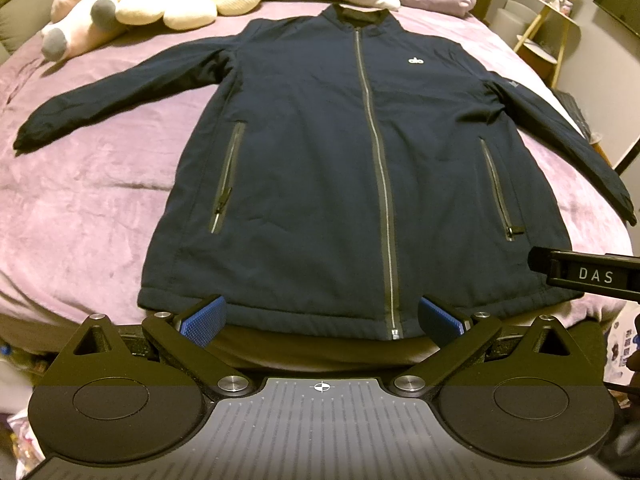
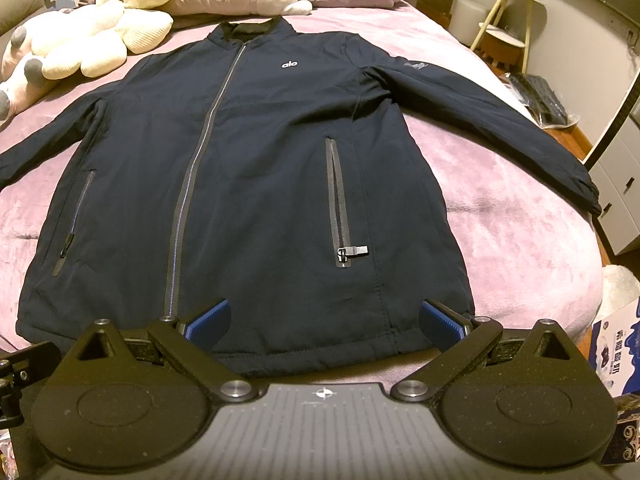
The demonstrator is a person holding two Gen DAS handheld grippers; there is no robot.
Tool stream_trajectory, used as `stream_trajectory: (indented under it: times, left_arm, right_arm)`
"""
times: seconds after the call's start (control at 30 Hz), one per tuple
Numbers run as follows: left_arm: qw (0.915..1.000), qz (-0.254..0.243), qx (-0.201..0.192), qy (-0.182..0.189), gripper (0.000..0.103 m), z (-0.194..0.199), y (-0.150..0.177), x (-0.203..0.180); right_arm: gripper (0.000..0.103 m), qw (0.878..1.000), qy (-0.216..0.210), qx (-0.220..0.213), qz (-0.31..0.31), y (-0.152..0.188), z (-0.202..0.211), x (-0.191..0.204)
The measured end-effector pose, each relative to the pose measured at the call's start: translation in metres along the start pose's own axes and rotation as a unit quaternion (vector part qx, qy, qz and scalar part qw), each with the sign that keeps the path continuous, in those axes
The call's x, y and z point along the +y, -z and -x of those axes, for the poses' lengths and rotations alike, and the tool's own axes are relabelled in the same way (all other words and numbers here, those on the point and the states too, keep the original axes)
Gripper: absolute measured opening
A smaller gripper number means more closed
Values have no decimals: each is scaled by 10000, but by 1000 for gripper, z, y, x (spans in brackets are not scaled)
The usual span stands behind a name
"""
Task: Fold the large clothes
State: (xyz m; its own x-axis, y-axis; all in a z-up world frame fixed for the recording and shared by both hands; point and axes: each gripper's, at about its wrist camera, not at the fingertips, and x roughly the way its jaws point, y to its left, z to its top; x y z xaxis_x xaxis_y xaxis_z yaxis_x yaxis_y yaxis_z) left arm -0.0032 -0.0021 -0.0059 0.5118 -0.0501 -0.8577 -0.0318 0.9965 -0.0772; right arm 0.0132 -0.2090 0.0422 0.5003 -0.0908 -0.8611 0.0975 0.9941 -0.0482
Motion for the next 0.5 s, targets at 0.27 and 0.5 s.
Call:
stream_trajectory:
  times: [0.27, 0.5]
  left_arm:
    - [10000, 12, 34, 27, 103, -2, 0, -1]
    - [9999, 40, 89, 65, 103, -5, -3, 3]
  right_arm:
    - [100, 10000, -2, 50, -10, -2, -1, 1]
    - [100, 10000, -9, 94, -22, -4, -3, 0]
